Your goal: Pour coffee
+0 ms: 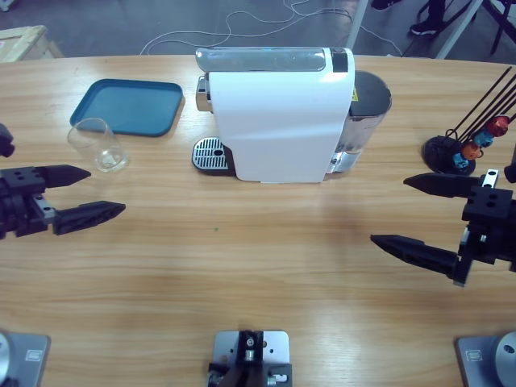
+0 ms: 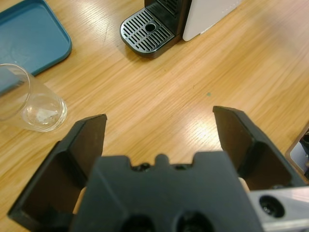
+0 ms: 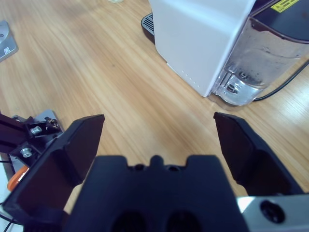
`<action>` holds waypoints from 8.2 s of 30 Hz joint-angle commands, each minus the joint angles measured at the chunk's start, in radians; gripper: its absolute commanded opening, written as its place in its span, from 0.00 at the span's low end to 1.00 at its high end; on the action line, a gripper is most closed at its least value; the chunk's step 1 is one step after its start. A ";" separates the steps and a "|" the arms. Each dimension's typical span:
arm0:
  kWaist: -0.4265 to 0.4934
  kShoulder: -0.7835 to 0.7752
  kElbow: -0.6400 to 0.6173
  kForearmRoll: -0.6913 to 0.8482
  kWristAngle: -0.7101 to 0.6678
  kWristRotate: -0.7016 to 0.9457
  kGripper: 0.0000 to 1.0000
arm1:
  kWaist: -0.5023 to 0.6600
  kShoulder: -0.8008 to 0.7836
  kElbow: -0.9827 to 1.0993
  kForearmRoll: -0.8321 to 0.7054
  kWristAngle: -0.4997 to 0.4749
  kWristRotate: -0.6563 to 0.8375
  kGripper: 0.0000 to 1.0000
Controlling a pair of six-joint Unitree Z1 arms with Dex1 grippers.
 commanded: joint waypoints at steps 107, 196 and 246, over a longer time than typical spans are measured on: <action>0.010 0.216 -0.895 0.641 0.093 -0.225 0.98 | 0.001 -0.007 -0.369 0.553 -0.343 0.197 1.00; -0.071 -0.237 -0.160 0.400 0.257 -0.103 0.88 | -0.539 0.401 -0.146 0.018 -0.513 0.401 0.90; -0.071 -0.251 -0.148 0.382 0.255 -0.103 0.85 | -0.441 0.097 -0.668 0.548 -0.551 0.319 0.04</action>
